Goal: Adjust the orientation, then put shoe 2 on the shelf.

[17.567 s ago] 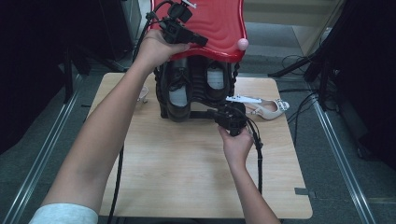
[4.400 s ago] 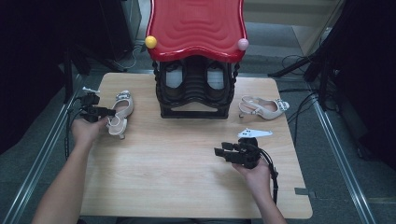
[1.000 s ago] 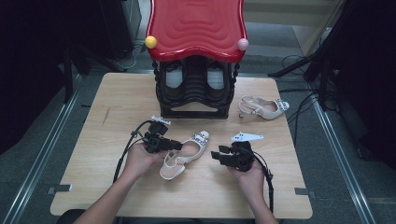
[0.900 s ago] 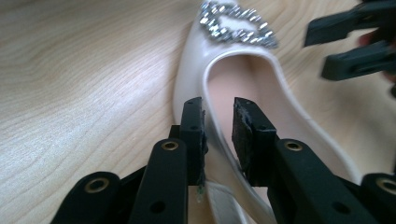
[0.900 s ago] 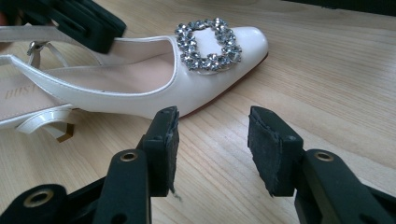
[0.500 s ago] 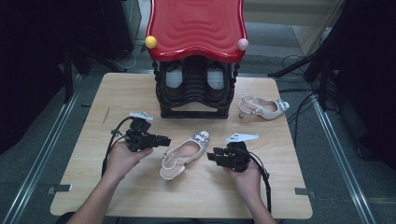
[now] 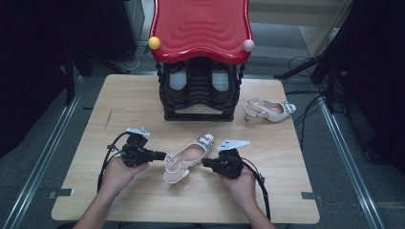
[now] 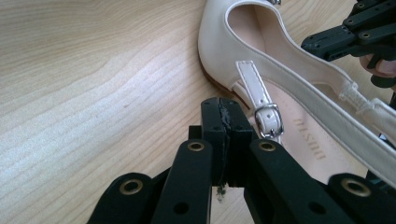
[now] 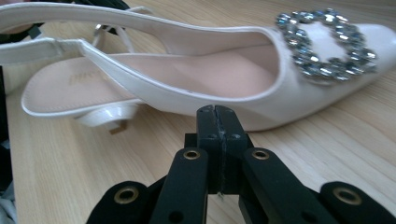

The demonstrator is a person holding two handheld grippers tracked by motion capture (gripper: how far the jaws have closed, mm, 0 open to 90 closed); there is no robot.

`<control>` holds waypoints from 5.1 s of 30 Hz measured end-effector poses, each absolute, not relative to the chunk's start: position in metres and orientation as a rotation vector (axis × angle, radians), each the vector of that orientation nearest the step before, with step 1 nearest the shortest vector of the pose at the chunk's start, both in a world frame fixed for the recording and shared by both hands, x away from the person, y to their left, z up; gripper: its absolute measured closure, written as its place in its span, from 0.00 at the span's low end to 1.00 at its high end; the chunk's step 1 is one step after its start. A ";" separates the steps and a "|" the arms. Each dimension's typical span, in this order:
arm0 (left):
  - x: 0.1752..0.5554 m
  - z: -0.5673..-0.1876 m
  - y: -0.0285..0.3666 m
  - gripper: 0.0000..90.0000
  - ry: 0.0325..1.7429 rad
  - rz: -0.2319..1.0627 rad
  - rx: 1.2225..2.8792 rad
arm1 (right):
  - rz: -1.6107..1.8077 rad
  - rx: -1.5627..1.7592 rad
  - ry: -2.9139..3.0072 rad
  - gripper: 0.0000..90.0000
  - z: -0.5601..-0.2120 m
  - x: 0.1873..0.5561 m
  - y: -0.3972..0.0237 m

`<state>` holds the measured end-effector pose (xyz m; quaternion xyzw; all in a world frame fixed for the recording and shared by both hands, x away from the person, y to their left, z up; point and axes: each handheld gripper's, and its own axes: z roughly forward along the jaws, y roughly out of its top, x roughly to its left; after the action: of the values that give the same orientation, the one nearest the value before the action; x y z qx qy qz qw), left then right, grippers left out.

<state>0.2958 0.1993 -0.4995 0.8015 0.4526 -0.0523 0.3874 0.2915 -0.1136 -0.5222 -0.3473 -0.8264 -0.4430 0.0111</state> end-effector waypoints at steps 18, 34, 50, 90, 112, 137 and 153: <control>0.287 -0.514 0.179 0.99 1.158 -0.119 2.070 | -1.378 -1.073 -2.610 1.00 -0.529 0.298 -0.100; 0.290 -0.519 0.176 0.99 1.138 -0.139 2.089 | -1.352 -1.107 -2.634 1.00 -0.533 0.299 -0.099; 0.288 -0.521 0.175 0.99 1.134 -0.153 2.074 | -1.364 -1.096 -2.665 1.00 -0.535 0.308 -0.093; 0.294 -0.511 0.203 0.78 1.128 -0.115 2.021 | -1.352 -1.134 -2.609 0.86 -0.516 0.336 -0.103; 0.303 -0.505 0.223 0.71 1.148 -0.091 1.989 | -1.470 -1.264 -2.479 0.66 -0.501 0.339 -0.145; 0.308 -0.505 0.224 0.58 1.097 -0.046 2.001 | -1.494 -1.561 -2.431 1.00 -0.502 0.363 -0.215; 0.301 -0.508 0.226 0.57 1.098 -0.038 2.004 | -1.499 -1.732 -2.393 1.00 -0.492 0.400 -0.243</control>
<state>0.3010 0.2259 -0.5080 0.7976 0.4372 -0.0151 0.4153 0.3997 -0.2429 -0.4918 -0.5210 -0.7197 -0.4509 -0.0855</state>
